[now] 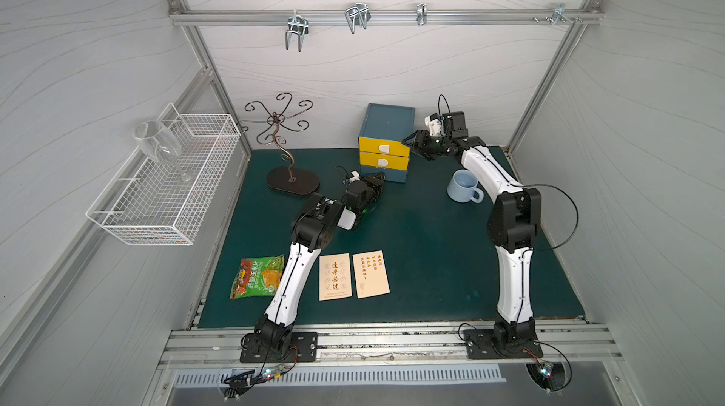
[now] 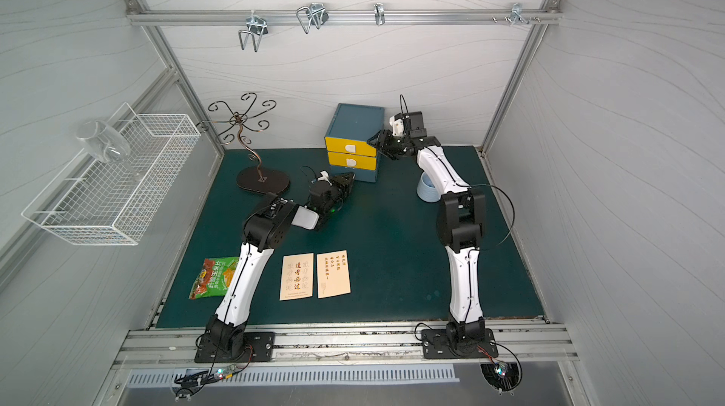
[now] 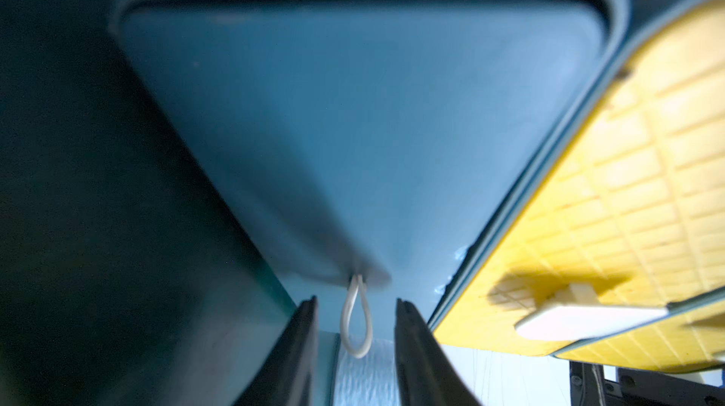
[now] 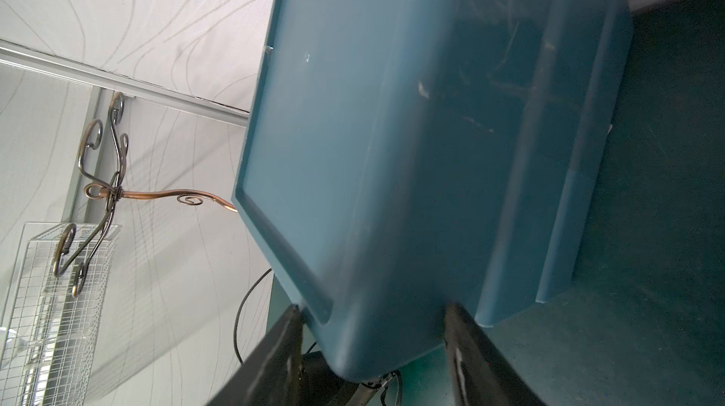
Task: Take the postcards out of the drawer
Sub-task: Open the drawer in the storage box.
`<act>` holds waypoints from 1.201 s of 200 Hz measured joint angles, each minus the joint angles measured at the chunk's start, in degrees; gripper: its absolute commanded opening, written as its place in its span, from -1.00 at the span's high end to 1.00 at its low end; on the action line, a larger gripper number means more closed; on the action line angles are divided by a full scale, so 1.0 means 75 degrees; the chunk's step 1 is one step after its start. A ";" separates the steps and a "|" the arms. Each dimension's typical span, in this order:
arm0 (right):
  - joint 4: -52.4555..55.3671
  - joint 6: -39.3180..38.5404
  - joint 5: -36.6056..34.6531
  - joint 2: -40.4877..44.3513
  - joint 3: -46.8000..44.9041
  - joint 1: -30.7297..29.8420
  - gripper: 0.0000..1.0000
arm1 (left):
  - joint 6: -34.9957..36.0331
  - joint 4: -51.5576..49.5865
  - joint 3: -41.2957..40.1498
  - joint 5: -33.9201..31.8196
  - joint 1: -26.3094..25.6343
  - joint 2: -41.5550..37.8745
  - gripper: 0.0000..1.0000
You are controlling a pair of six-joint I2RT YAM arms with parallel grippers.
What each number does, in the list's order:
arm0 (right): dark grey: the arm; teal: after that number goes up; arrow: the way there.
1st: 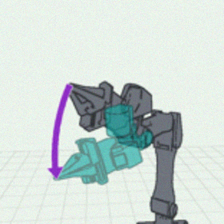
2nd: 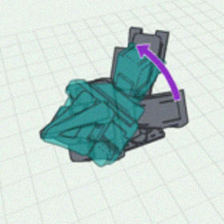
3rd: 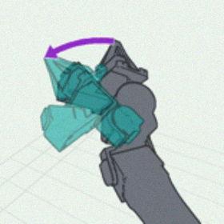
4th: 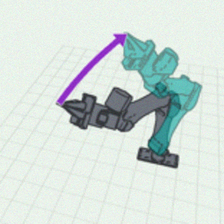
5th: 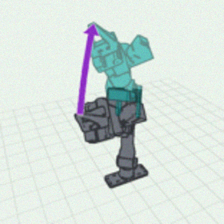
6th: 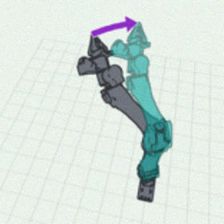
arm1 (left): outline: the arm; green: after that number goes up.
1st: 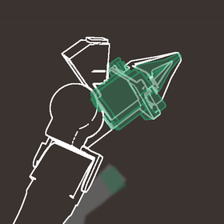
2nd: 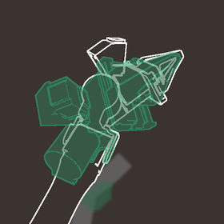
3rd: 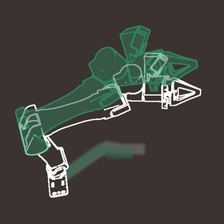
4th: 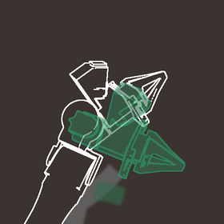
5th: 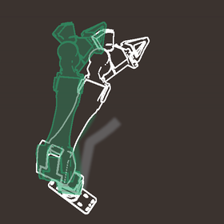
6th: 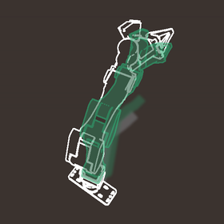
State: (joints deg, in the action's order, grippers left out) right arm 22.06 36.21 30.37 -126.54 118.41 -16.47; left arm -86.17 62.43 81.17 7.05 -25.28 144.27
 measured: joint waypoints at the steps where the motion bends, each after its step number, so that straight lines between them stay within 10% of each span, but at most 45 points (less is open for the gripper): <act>1: 0.0000 0.0000 0.0000 0.0000 0.0000 0.0000 -0.16 | -0.0003 0.0003 0.0003 -0.0003 0.0000 0.0000 0.45; 42: -0.0029 0.0000 0.0015 0.0020 -0.0038 0.0009 -0.15 | 0.0017 0.0050 0.0058 0.0000 -0.0003 0.0044 1.00; 240: -0.0143 0.0070 0.0026 0.0064 -0.0154 0.0032 -0.15 | 0.0131 0.1367 -0.2827 0.0294 -0.0131 -0.1239 1.00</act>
State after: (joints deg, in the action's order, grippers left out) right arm 20.99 36.73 30.57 -126.06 117.25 -16.23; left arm -85.19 72.69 59.96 9.26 -26.26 134.98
